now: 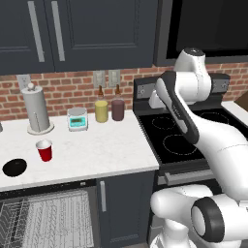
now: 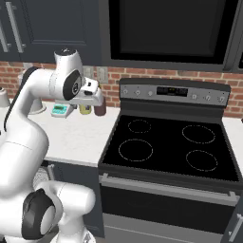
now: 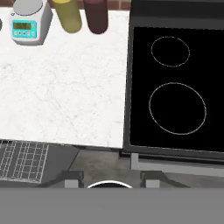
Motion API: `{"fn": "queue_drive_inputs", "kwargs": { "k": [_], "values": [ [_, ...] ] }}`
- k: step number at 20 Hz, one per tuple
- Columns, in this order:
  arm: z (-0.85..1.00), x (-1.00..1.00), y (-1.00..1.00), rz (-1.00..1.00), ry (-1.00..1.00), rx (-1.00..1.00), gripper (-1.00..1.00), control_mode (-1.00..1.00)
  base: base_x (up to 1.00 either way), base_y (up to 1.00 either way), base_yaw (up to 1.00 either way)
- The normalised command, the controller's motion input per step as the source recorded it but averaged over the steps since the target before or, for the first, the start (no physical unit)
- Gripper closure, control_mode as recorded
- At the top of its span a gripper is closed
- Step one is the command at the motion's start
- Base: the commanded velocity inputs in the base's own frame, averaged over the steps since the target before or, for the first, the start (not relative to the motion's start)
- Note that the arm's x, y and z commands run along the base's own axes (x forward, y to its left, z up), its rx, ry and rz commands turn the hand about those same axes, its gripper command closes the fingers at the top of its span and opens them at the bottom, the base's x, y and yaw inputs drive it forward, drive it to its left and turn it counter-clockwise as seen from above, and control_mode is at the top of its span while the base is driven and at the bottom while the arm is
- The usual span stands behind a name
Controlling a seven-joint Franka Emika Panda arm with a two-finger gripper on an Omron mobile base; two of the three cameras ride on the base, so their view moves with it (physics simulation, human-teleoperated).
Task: Pick up the cup and bowl from the counter, place them in the dishwasher, and close the dishwasher door.
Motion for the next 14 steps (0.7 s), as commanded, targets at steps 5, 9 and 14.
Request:
{"fn": "queue_drive_inputs", "kwargs": {
  "k": [5, 9, 14],
  "values": [
    [0.00, -0.25, 0.00, 0.00, 0.00, 0.00, -1.00, -1.00, 0.00, 0.00, 0.00],
    [0.00, -0.70, 0.00, 0.00, -0.09, 0.00, -1.00, -1.00, 0.00, 0.00, 0.00],
    [-0.01, -0.56, 0.00, 0.00, -0.03, 0.00, -1.00, -1.00, 0.00, 0.00, 0.00]
  ]
}}
